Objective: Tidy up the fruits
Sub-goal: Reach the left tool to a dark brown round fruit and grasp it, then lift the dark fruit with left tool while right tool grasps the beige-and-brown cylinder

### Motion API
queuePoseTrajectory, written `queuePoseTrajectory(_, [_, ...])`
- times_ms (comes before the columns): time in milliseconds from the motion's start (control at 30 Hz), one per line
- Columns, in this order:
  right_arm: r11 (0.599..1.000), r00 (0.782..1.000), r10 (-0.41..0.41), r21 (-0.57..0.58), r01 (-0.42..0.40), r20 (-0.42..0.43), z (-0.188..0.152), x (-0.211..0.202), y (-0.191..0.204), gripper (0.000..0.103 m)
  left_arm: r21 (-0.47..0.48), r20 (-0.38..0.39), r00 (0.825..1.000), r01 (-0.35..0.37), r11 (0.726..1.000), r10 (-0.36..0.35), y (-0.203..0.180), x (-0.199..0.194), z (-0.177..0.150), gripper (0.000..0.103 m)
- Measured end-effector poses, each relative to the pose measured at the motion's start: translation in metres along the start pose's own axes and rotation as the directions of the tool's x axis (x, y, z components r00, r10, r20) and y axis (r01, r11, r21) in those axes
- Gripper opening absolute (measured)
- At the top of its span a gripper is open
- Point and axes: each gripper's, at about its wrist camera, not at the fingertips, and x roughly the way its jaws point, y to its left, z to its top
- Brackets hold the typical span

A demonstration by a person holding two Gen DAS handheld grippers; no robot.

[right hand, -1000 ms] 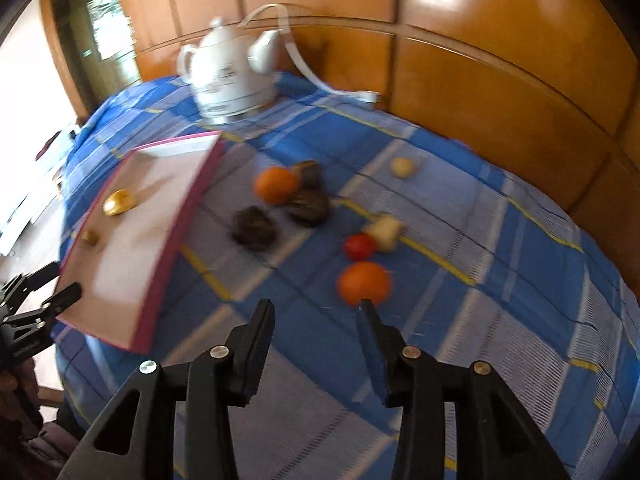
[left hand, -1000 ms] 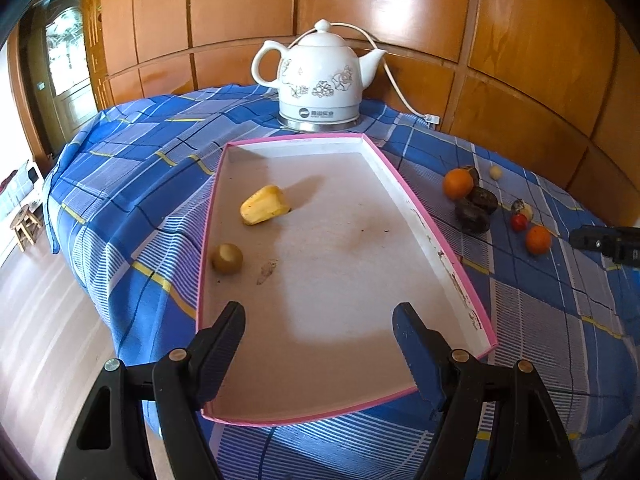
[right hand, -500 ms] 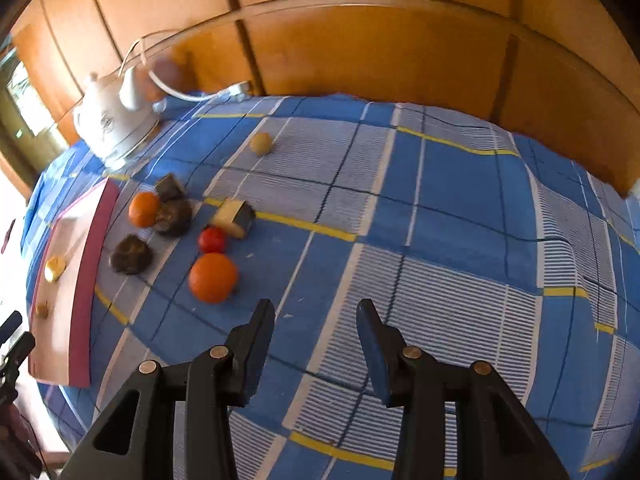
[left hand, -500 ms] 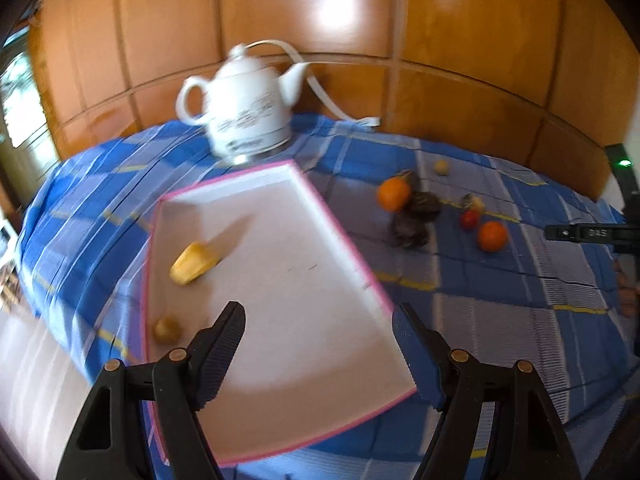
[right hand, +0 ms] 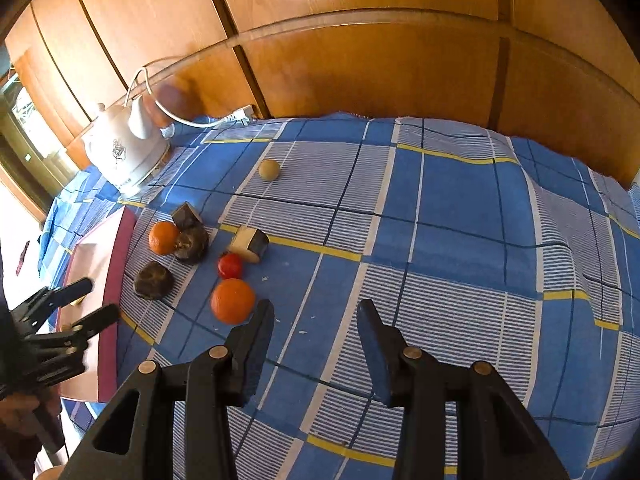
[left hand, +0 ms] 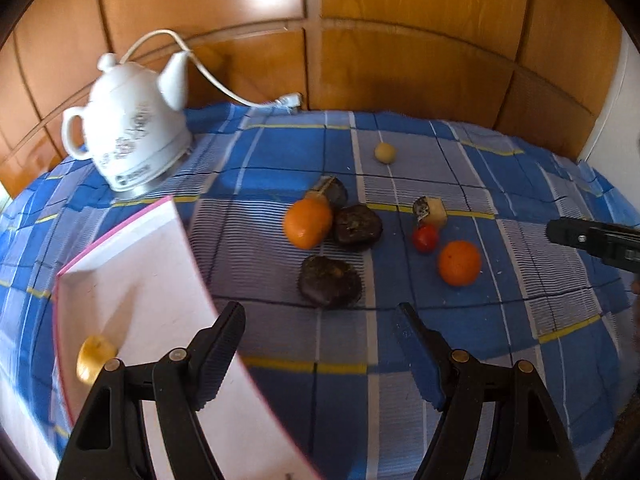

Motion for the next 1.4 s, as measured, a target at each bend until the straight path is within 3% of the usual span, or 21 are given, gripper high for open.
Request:
queuePoseTrajectory(300, [0.999,1.000,0.029,0.021,-0.029,0.004,0.006,-0.005,-0.002,0.044,0.051,-0.095,0.995,-0.027,0.998,0.032,-0.012,0.054,0.016,0.076])
queuePoseTrajectory(433, [0.999,0.999,0.036,0.012,-0.036,0.007,0.007,-0.006,0.001,0.044,0.059,-0.129,0.991,-0.022,0.998,0.030,-0.013,0.068,0.018,0.048])
queuePoseTrajectory(633, [1.000,1.000,0.022,0.008,-0.022,-0.004,0.006,-0.003,0.000,0.044,0.020,-0.064,0.998,0.022,1.000,-0.021,-0.017,0.048,0.003,0.048])
queuePoseTrajectory(833, [1.000,1.000,0.002,0.015,-0.001,-0.029,0.003,0.003,-0.003,0.044,0.022,0.018,0.994,0.110,0.994,-0.111,-0.044,0.009,-0.042,0.048])
queuePoseTrajectory(967, [1.000,0.999,-0.009,0.013,0.010,-0.053,-0.001,0.010,-0.004,0.044,0.048,0.018,0.994,0.109,0.993,-0.110,-0.064,0.012,-0.071,0.048])
queuePoseTrajectory(1100, [1.000,0.998,-0.008,0.009,0.008,-0.060,-0.002,0.014,-0.004,0.044,0.058,0.073,0.994,0.081,0.995,-0.085,-0.073,0.013,-0.080,0.046])
queuePoseTrajectory(1400, [0.986,0.984,0.152,0.084,-0.144,-0.097,-0.004,0.021,0.001,0.044,0.068,0.124,0.987,0.096,0.993,-0.104,-0.071,0.018,-0.082,0.047])
